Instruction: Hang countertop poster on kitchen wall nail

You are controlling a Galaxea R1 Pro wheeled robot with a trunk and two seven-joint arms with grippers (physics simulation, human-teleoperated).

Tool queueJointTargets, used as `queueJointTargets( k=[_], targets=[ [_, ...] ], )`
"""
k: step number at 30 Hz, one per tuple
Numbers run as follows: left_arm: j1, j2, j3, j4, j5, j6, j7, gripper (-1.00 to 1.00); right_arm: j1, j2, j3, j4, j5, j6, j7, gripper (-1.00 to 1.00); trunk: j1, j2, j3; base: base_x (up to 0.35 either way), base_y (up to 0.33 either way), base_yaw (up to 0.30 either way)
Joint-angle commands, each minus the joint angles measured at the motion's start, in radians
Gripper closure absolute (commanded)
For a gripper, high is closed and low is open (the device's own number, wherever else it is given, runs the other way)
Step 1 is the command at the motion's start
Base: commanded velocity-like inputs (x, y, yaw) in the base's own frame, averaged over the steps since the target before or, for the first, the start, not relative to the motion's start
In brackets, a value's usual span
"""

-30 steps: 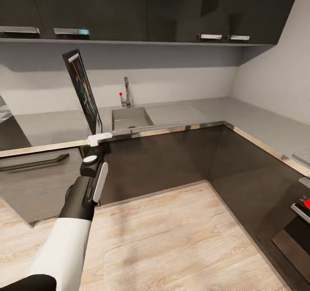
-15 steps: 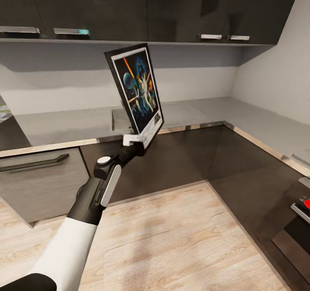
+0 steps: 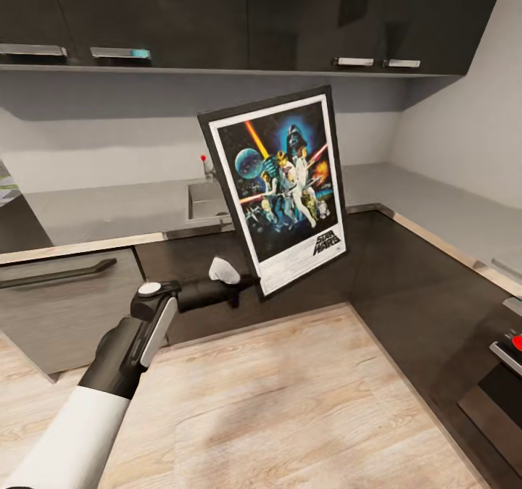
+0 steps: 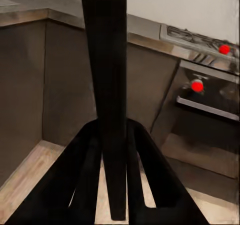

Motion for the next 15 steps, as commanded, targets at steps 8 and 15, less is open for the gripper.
queueJointTargets(
  k=[8,15],
  targets=[
    [0.119,0.085,-0.001,-0.071,0.007,-0.022,-0.210,1.00,0.000,-0.004,0.000,-0.001,0.010,0.001,-0.007,-1.00,0.000,0.000,-0.001,0.000,0.000,0.000],
    [0.229,0.186,0.000,-0.079,0.008,-0.135,-0.366,1.00,0.000,-0.010,0.000,-0.006,0.010,0.002,-0.003,-1.00,0.000,0.000,-0.001,0.000,0.000,0.000]
  ],
)
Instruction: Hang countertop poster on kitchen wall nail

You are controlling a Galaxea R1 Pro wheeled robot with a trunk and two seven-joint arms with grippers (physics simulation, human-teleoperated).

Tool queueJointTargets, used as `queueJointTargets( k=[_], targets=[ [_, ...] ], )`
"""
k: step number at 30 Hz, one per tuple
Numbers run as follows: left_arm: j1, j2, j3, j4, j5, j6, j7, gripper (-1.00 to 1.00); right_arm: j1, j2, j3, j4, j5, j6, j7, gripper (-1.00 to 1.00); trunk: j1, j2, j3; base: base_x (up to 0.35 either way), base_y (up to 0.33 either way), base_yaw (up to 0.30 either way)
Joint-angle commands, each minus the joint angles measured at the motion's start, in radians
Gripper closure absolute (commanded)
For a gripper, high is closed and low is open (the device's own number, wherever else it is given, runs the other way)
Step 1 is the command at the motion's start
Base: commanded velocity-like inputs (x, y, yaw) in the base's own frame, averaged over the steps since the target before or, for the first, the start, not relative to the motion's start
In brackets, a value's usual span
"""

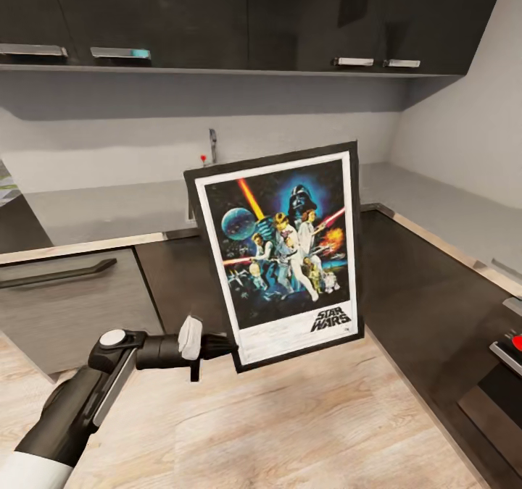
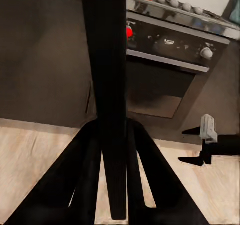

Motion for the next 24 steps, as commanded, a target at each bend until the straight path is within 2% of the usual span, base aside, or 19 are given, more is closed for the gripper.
queueJointTargets(
  k=[1,3,4,6,10,14,17,19,20,21,22,23,24],
  targets=[
    [0.015,0.013,-0.002,0.001,0.005,-0.002,-0.034,1.00,0.000,0.000,0.000,-0.003,0.011,0.001,-0.007,-1.00,0.000,0.000,-0.001,0.000,0.000,0.000],
    [0.032,0.026,-0.002,0.007,0.003,-0.028,-0.102,1.00,0.000,-0.005,-0.001,-0.020,0.011,0.001,0.016,-1.00,0.000,0.000,-0.001,0.000,0.000,0.000],
    [0.034,0.029,-0.001,0.008,0.003,-0.033,-0.112,1.00,0.000,-0.007,-0.001,-0.025,0.011,0.002,0.029,-1.00,0.000,0.000,-0.001,0.000,0.000,0.000],
    [0.040,0.046,-0.001,0.011,0.002,-0.046,-0.137,1.00,0.000,-0.017,-0.003,-0.049,0.009,0.004,0.103,-1.00,0.000,0.000,-0.001,0.000,0.000,0.000],
    [0.057,0.082,-0.001,0.012,0.002,-0.062,-0.150,1.00,0.000,-0.031,-0.004,-0.090,0.008,0.007,0.217,-1.00,0.000,0.000,-0.001,0.000,0.000,0.000],
    [0.070,0.098,-0.001,0.013,0.002,-0.069,-0.154,1.00,0.000,-0.038,-0.004,-0.152,0.009,0.020,0.291,-1.00,0.000,0.000,-0.001,0.000,0.000,0.000],
    [0.082,0.105,-0.001,0.025,0.002,-0.071,-0.155,1.00,0.000,-0.053,-0.007,-0.226,0.008,0.096,0.389,-1.00,0.000,0.000,-0.001,0.000,0.000,0.000],
    [0.085,0.108,-0.001,0.032,0.001,-0.072,-0.155,1.00,0.000,-0.076,-0.031,-0.293,0.007,0.163,0.501,-1.00,0.000,0.000,-0.001,0.000,0.000,0.000],
    [0.086,0.108,-0.001,0.033,0.001,-0.072,-0.155,1.00,0.000,-0.080,-0.043,-0.310,0.007,0.179,0.531,-1.00,0.000,0.000,-0.001,0.000,0.000,0.000],
    [0.086,0.109,-0.001,0.035,0.000,-0.072,-0.155,1.00,0.000,-0.086,-0.075,-0.346,0.006,0.213,0.595,-1.00,0.000,0.000,-0.001,0.000,0.000,0.000],
    [0.087,0.109,-0.001,0.036,0.000,-0.072,-0.155,1.00,0.000,-0.088,-0.093,-0.364,0.006,0.231,0.629,-1.00,0.000,0.000,-0.001,0.000,0.000,0.000],
    [0.087,0.110,-0.001,0.036,0.000,-0.072,-0.155,1.00,0.000,-0.091,-0.135,-0.398,0.006,0.270,0.699,-1.00,0.000,0.000,-0.001,0.000,0.000,0.000],
    [0.087,0.110,-0.001,0.036,0.000,-0.072,-0.155,1.00,0.000,-0.092,-0.157,-0.416,0.006,0.292,0.736,-1.00,0.000,0.000,-0.001,0.000,0.000,0.000]
  ],
)
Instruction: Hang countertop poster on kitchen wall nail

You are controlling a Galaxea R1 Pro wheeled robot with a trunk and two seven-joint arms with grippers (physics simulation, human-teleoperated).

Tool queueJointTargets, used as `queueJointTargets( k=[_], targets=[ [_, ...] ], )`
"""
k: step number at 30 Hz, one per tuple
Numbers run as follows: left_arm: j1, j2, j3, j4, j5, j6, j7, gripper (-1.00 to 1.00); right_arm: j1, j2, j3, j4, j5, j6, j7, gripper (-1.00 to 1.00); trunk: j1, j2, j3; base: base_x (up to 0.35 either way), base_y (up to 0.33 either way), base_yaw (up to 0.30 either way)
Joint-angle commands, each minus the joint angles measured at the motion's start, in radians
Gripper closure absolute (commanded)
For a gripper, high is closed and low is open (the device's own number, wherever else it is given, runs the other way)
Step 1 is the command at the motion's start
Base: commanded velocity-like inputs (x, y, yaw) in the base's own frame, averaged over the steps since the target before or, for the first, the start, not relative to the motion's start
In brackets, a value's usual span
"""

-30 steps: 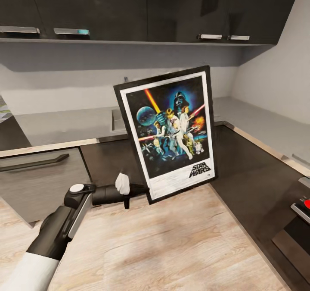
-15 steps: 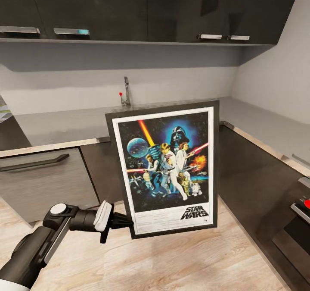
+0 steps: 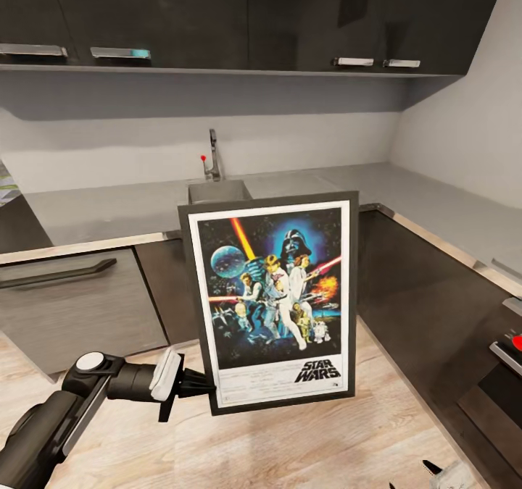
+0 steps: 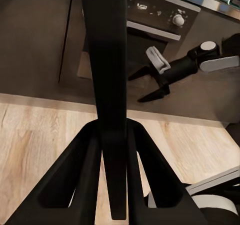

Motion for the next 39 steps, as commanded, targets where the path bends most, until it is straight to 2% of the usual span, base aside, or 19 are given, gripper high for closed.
queueJointTargets(
  k=[1,5,6,8,9,13,15,16,18,22,24,27,32,36,39],
  targets=[
    [-0.001,0.001,-0.002,0.000,0.004,0.007,0.000,1.00,-0.001,-0.001,-0.039,-0.040,0.011,0.037,0.072,-1.00,0.000,0.000,-0.001,0.000,0.000,0.000],
    [0.000,0.001,-0.003,0.001,0.004,0.007,-0.001,1.00,-0.002,-0.005,-0.087,-0.141,0.012,0.116,0.198,-1.00,0.000,0.000,-0.001,0.000,0.000,0.000],
    [0.000,0.001,-0.003,0.001,0.004,0.007,-0.001,1.00,-0.005,-0.009,-0.111,-0.190,0.012,0.151,0.249,-1.00,0.000,0.000,-0.001,0.000,0.000,0.000],
    [0.000,0.001,-0.003,0.000,0.004,0.007,-0.001,1.00,-0.015,-0.015,-0.126,-0.218,0.011,0.201,0.300,-1.00,0.000,0.000,-0.001,0.000,0.000,0.000],
    [0.000,0.001,-0.003,-0.001,0.005,0.007,-0.001,1.00,-0.037,-0.027,-0.132,-0.229,0.010,0.259,0.351,-1.00,0.000,0.000,-0.001,0.000,0.000,0.000],
    [0.000,0.001,-0.003,-0.003,0.005,0.007,-0.001,1.00,-0.100,-0.062,-0.139,-0.238,0.008,0.367,0.469,-1.00,0.000,0.000,-0.001,0.000,0.000,0.000],
    [0.000,0.001,-0.003,-0.003,0.005,0.007,-0.001,1.00,-0.172,-0.085,-0.142,-0.243,0.006,0.436,0.579,-1.00,0.000,0.000,-0.001,0.000,0.000,0.000],
    [0.000,0.001,-0.003,-0.003,0.005,0.007,0.000,1.00,-0.188,-0.089,-0.142,-0.243,0.006,0.449,0.602,-1.00,0.000,0.000,-0.001,0.000,0.000,0.000],
    [0.001,0.001,-0.003,-0.003,0.005,0.007,0.000,1.00,-0.268,-0.121,-0.143,-0.244,0.005,0.532,0.723,-1.00,0.000,0.000,-0.001,0.000,0.000,0.000],
    [0.001,0.001,-0.005,-0.005,0.004,0.007,-0.001,1.00,-0.358,-0.157,-0.143,-0.241,0.007,0.646,0.858,-1.00,0.000,0.000,-0.001,0.000,0.000,0.000],
    [0.001,0.001,-0.009,-0.005,0.003,0.007,-0.002,1.00,-0.400,-0.168,-0.143,-0.234,0.010,0.679,0.903,-1.00,0.000,0.000,-0.001,0.000,0.000,0.000],
    [0.001,0.003,-0.022,-0.004,0.002,0.007,-0.019,1.00,-0.420,-0.174,-0.142,-0.230,0.012,0.693,0.926,-1.00,0.000,0.000,-0.001,0.000,0.000,0.000],
    [0.001,0.010,-0.028,-0.003,-0.012,0.007,-0.060,1.00,-0.428,-0.181,-0.141,-0.226,0.012,0.699,0.968,-1.00,0.000,0.000,-0.001,0.000,0.000,0.000],
    [0.001,0.013,-0.031,-0.004,-0.045,-0.004,-0.075,1.00,-0.430,-0.214,-0.136,-0.220,0.010,0.701,1.010,-1.00,0.000,0.000,-0.001,0.000,0.000,0.000],
    [0.001,0.013,-0.031,-0.003,-0.050,-0.011,-0.077,1.00,-0.430,-0.220,-0.133,-0.211,0.011,0.701,1.015,-1.00,0.000,0.000,-0.001,0.000,0.000,0.000]
  ],
)
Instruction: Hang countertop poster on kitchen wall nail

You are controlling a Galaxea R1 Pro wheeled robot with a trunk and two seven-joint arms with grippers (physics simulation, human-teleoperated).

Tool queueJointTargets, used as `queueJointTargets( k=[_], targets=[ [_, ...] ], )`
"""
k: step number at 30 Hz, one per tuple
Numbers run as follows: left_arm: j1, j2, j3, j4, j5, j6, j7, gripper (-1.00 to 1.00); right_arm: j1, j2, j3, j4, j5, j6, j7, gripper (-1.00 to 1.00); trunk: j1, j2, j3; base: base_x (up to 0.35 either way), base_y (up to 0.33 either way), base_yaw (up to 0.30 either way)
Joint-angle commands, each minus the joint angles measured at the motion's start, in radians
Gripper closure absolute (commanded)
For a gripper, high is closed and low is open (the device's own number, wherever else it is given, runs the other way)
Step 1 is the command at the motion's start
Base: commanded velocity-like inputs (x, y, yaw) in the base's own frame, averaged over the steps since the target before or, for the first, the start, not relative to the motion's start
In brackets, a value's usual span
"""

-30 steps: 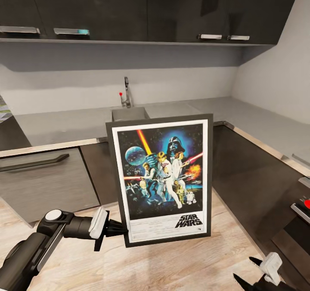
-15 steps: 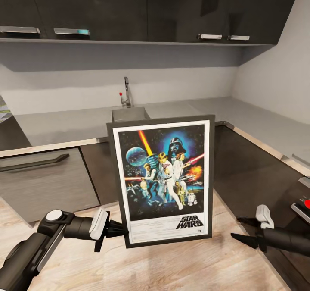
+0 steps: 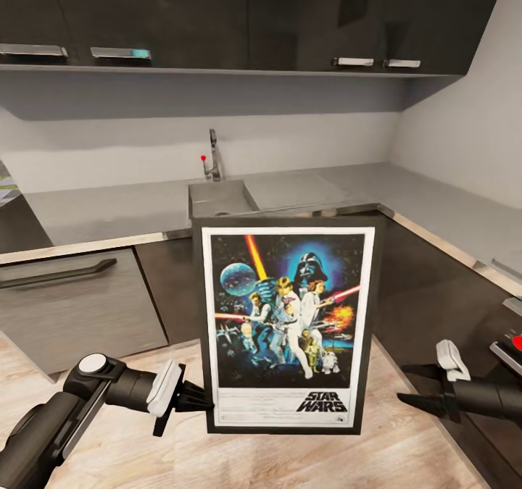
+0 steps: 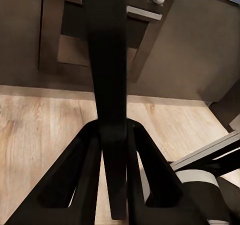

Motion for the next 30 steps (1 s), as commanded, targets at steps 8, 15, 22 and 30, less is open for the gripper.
queueJointTargets(
  k=[8,15,22,30],
  targets=[
    [-0.001,0.001,-0.003,0.001,-0.002,-0.001,-0.002,1.00,-0.001,-0.006,0.002,0.018,0.006,0.009,0.014,-1.00,0.000,-0.001,-0.001,0.000,0.000,0.000],
    [-0.001,0.001,-0.002,-0.003,-0.004,-0.002,-0.002,1.00,0.000,-0.007,0.011,0.020,0.006,-0.012,0.014,-1.00,0.000,-0.001,-0.001,0.000,0.000,0.000],
    [-0.001,0.001,0.002,-0.010,-0.005,-0.002,-0.002,1.00,0.003,-0.007,0.065,0.022,0.003,-0.055,0.014,-1.00,0.000,-0.001,-0.001,0.000,0.000,0.000],
    [-0.001,0.001,0.003,-0.011,-0.004,-0.002,-0.002,1.00,0.007,-0.007,0.149,0.022,-0.003,-0.065,0.014,-1.00,0.000,-0.001,-0.001,0.000,0.000,0.000]
  ],
)
